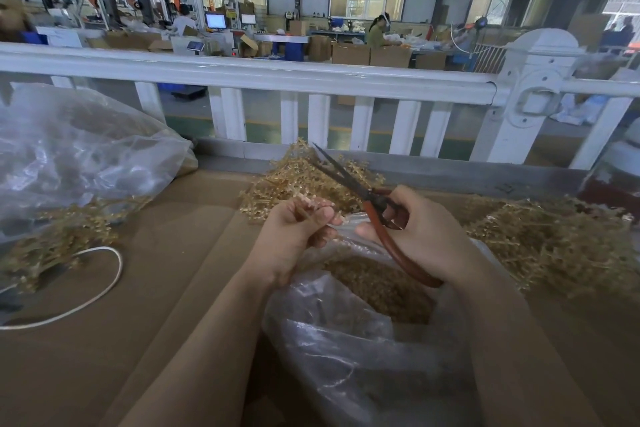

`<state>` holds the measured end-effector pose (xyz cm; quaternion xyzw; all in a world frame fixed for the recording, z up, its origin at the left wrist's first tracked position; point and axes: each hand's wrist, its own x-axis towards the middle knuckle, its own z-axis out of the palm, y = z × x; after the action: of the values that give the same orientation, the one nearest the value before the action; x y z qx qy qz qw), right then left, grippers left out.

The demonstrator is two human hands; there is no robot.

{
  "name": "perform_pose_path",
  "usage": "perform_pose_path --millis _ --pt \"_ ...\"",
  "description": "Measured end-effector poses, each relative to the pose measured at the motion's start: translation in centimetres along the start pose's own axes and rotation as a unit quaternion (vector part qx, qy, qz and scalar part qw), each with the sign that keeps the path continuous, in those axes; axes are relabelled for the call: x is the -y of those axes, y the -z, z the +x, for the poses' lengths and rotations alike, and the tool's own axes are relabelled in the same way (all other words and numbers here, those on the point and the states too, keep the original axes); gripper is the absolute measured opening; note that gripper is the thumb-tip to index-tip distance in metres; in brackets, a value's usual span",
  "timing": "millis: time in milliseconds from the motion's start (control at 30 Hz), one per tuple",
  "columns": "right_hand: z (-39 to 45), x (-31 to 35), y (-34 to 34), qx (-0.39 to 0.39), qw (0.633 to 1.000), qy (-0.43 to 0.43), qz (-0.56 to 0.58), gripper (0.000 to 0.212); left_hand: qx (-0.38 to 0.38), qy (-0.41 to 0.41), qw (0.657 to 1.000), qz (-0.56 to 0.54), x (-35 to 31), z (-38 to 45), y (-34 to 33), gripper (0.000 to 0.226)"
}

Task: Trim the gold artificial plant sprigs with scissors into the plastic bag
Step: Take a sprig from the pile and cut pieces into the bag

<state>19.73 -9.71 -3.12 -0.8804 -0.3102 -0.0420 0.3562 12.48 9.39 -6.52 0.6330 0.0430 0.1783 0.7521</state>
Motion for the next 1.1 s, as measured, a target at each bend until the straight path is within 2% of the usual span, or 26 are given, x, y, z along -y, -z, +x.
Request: perform_pose_path --millis 133,300,500,700,867,1100 --pt "0.2 0.6 0.6 -0.013 1.0 0.018 -0.021 0.069 -0.001 0.003 1.0 0.02 0.3 0.3 0.2 0.011" --pt "-0.1 -0.2 0.5 0.04 0.989 -0.001 -0.14 0.058 0.004 0.006 0.999 0.032 0.3 0.3 0.4 0.014" --pt "-0.2 -0.9 -0.4 0.084 0.988 -0.011 -0.127 0.06 0.02 -0.013 0.999 0.022 0.3 0.1 0.2 0.02" --pt "-0.3 -0.9 -0.5 0.067 0.989 0.003 -0.131 0.069 0.007 -0.005 1.0 0.0 0.2 0.0 0.0 0.02" --pt "-0.2 -1.1 -0.8 0.039 0.985 0.011 -0.166 0.055 0.004 0.01 1.0 -0.02 0.1 0.0 0.1 0.019" --pt "-0.5 -0.9 -0.6 0.019 0.985 0.021 -0.168 0.06 0.004 0.019 1.0 -0.024 0.0 0.0 0.0 0.018"
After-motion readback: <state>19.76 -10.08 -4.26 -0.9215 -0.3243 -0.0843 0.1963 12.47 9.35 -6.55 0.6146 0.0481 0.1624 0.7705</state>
